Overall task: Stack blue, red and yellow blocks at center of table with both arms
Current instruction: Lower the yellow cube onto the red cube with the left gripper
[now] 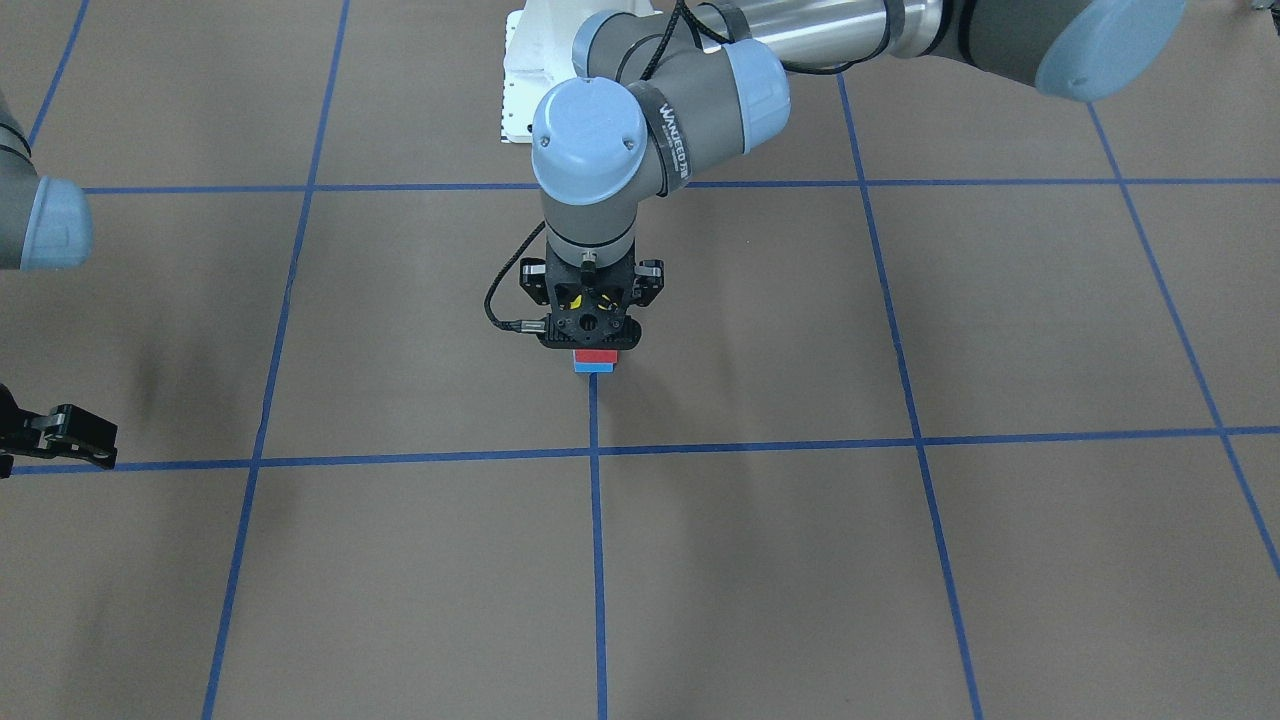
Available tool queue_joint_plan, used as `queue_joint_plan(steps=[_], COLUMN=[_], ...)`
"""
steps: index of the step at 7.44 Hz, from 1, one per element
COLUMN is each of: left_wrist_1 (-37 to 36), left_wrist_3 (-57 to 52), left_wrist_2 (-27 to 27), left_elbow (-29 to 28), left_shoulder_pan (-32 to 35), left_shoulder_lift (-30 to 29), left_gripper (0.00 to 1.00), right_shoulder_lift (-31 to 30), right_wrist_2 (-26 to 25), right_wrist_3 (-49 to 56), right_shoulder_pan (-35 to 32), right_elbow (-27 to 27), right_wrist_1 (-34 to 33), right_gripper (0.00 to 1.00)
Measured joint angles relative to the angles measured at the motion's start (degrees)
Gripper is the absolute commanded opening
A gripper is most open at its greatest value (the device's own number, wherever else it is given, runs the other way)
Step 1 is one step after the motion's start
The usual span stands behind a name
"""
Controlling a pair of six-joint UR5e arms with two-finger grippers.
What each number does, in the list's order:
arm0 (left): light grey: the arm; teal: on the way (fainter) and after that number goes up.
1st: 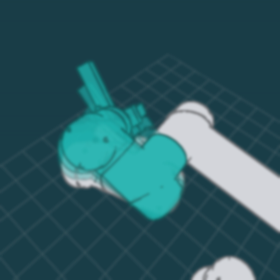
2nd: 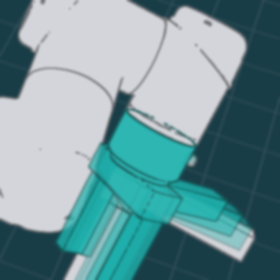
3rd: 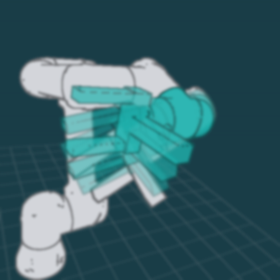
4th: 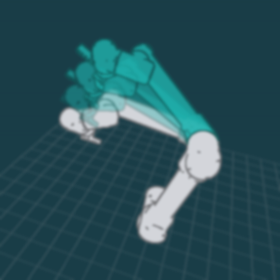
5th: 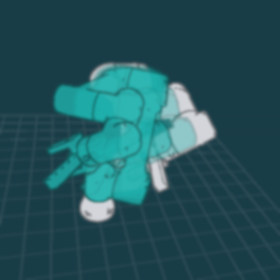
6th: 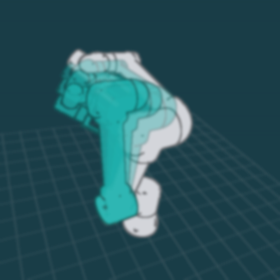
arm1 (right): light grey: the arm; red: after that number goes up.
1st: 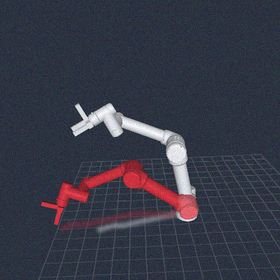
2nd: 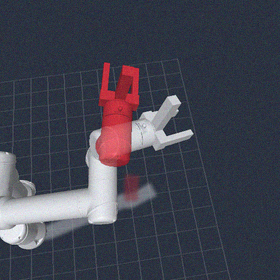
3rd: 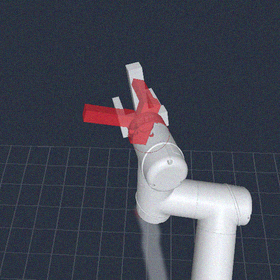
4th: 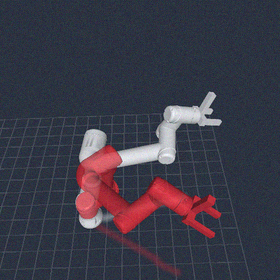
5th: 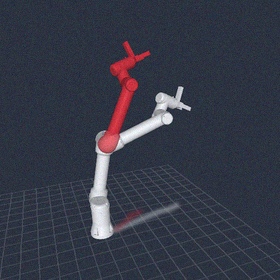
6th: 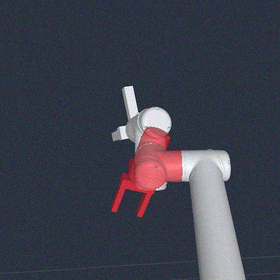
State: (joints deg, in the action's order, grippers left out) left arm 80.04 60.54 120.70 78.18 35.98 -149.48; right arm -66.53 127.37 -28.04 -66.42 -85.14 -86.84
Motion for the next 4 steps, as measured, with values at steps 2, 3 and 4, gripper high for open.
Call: queue_joint_plan(steps=[2, 3, 4], left_wrist_1=[1.4, 1.6, 1.7], left_wrist_3=[1.4, 1.5, 1.6], left_wrist_2=[0.0, -0.1, -0.1], left_elbow=[0.1, 0.1, 0.2], left_shoulder_pan=[-0.3, -0.3, -0.4], left_shoulder_lift=[0.5, 0.5, 0.6], left_gripper=[0.99, 0.99, 0.99], right_shoulder_lift=[0.0, 0.0, 0.0], right_wrist_2=[0.1, 0.1, 0.1], right_wrist_3=[0.0, 0.0, 0.0], right_shoulder_pan=[-0.1, -0.2, -0.2], right_elbow=[-0.1, -0.1, -0.1], right_wrist_1=[0.0, 0.0, 0.0], right_gripper=[0.99, 0.99, 0.99])
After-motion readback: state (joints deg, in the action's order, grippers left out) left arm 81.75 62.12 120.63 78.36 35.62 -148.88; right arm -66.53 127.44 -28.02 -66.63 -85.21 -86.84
